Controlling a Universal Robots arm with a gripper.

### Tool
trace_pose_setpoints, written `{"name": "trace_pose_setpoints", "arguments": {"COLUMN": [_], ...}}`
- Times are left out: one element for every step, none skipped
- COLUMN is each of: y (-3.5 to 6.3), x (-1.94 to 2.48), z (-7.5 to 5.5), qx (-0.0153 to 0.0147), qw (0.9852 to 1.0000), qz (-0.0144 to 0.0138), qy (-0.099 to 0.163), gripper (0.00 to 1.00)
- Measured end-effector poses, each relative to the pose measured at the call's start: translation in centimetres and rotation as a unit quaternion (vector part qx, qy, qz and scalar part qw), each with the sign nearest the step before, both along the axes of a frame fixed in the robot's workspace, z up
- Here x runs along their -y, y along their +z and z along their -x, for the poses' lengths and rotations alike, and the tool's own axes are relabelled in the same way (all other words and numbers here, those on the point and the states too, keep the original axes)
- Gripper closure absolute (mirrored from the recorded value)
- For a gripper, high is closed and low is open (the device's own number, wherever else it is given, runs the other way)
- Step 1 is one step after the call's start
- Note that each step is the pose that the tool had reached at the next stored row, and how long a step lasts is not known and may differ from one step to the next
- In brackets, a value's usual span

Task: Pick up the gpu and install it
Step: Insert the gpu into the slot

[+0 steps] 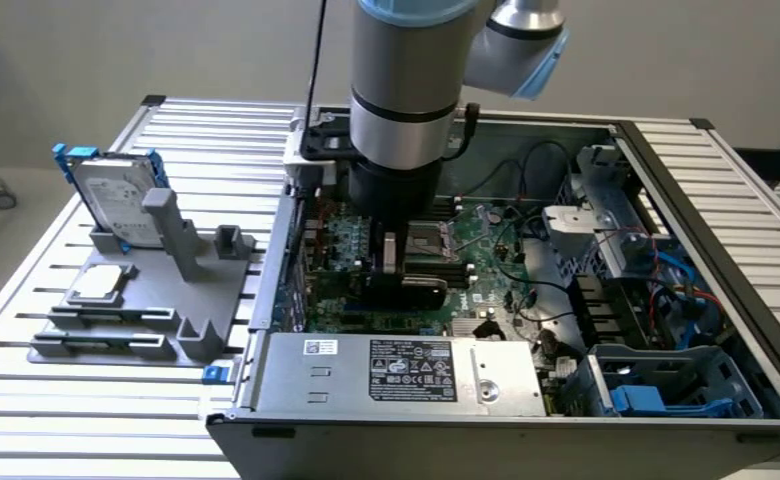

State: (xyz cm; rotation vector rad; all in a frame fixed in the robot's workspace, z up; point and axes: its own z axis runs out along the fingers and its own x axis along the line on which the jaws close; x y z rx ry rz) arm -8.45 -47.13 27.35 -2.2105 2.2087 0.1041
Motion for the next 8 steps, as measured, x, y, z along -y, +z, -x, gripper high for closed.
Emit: {"name": "trace_pose_setpoints", "arguments": {"y": [0.41, 0.83, 1.29, 1.73, 2.18, 2.58, 2.73, 2.72], "x": [0.0, 0.0, 0.0, 0.0, 0.0, 0.0, 0.0, 0.0], "z": [0.0, 0.0, 0.0, 0.0, 0.0, 0.0, 0.0, 0.0], "qx": [-0.0001, -0.0001, -0.0001, -0.0001, -0.0002, -0.0003, -0.0003, -0.0002], "qw": [1.0, 1.0, 1.0, 1.0, 1.0, 1.0, 1.0, 1.0], "qz": [0.0001, 0.0, 0.0, 0.0, 0.0, 0.0002, 0.0001, -0.0001], "qy": [0.0, 0.0, 0.0, 0.0, 0.0, 0.0, 0.0, 0.0], "gripper": [0.6, 0.6, 0.6, 0.6, 0.6, 0.6, 0.62, 0.62]}}
